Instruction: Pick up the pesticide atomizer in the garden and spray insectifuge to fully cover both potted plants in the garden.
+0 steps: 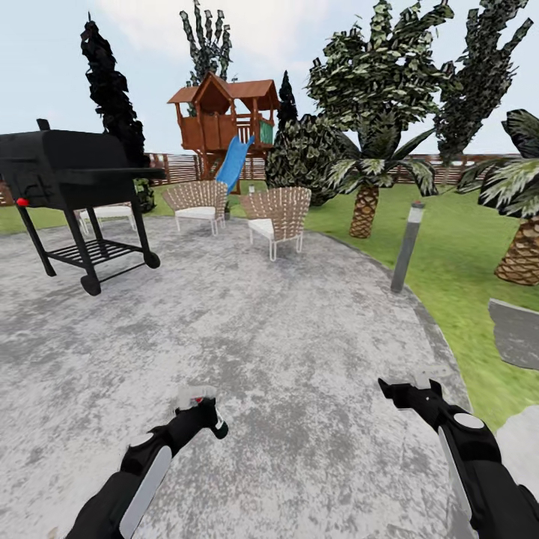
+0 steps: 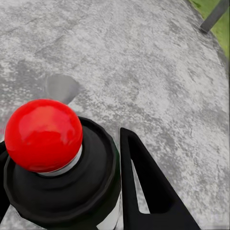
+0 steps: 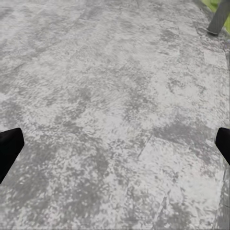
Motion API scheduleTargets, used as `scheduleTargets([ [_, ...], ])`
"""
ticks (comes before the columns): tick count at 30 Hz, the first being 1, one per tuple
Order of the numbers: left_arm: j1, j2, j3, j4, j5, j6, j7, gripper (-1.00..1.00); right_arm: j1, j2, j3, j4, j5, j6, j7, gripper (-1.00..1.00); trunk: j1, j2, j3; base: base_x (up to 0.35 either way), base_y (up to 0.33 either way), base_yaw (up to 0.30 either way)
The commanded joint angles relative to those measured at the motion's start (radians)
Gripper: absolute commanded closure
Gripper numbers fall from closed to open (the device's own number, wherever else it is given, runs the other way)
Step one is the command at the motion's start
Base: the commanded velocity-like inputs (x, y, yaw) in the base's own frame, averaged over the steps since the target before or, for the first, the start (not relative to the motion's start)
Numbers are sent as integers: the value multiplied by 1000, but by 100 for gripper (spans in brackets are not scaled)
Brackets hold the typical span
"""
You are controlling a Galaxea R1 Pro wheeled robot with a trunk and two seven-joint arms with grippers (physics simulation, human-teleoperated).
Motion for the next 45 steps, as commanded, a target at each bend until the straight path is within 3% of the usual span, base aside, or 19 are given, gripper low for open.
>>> scheduleTargets([
  [1, -1, -1, -11, 4, -1, 1, 4, 100, 0, 0, 0, 1, 0, 0, 1, -100, 0, 0, 0, 318, 0, 28],
  [11, -1, -4, -19, 1, 1, -1, 34, 100, 1, 1, 1, 1, 0, -6, 3, -100, 0, 0, 0, 321, 0, 3],
  [25, -1, -3, -26, -4, 0, -3, 32, 100, 2, 0, -2, 2, 0, -3, -7, -100, 0, 0, 0, 321, 0, 0],
  [27, -1, -3, -25, -2, 0, -3, 33, 100, 2, 0, -1, 2, 0, -5, -43, -100, 0, 0, 0, 321, 0, 0],
  [31, -1, -3, -25, 0, 0, -3, 32, 100, 2, 17, 8, 2, -1, -14, -253, -100, 0, 0, 0, 321, 0, 0],
  [32, -1, -3, -25, 0, 0, -3, 32, 100, 2, 34, 37, 2, -2, -20, -305, -100, 0, 0, 0, 321, 0, 0],
  [37, -1, -3, -24, 0, 0, -3, 32, 100, 2, 41, 48, 3, -2, -32, -359, -100, 0, 0, 0, 321, 0, 0],
  [45, -1, -3, -25, 1, -1, -3, 33, 100, 2, 47, 48, 4, -2, -29, -365, -100, 0, 0, 0, 321, 0, 0],
])
